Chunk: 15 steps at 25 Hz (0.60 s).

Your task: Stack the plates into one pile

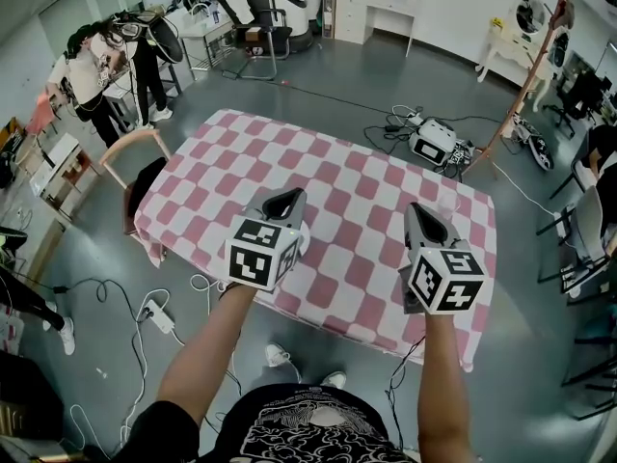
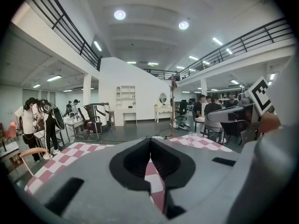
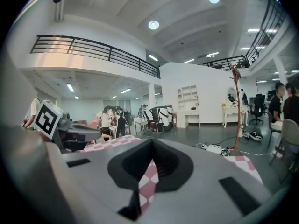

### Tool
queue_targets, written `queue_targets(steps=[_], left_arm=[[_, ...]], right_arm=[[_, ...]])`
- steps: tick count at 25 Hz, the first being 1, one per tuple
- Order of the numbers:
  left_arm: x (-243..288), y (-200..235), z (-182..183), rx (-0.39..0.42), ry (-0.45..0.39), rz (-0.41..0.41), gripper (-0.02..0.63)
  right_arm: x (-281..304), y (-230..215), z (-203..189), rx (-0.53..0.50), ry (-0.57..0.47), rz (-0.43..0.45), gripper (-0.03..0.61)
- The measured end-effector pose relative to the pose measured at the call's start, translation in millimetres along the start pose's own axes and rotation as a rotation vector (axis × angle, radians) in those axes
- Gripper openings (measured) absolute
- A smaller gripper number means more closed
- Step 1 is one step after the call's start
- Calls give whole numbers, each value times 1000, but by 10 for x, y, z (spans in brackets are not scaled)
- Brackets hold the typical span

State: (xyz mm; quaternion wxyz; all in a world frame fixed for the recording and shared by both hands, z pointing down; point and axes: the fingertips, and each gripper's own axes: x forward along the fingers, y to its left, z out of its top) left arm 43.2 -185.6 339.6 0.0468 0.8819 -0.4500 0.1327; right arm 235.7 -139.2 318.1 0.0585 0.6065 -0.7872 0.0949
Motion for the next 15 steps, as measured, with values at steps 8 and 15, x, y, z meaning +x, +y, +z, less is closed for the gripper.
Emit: queue_targets(steps=[8,15], left_arm=[[-14,-64,3,-9,-2,1,6],[36,-149,-9,-13,2,-3,6]], right_arm=[[-66,-25,11,-6,-5,-1,5],[-104,-107,-8,-2,-8,-3,5]])
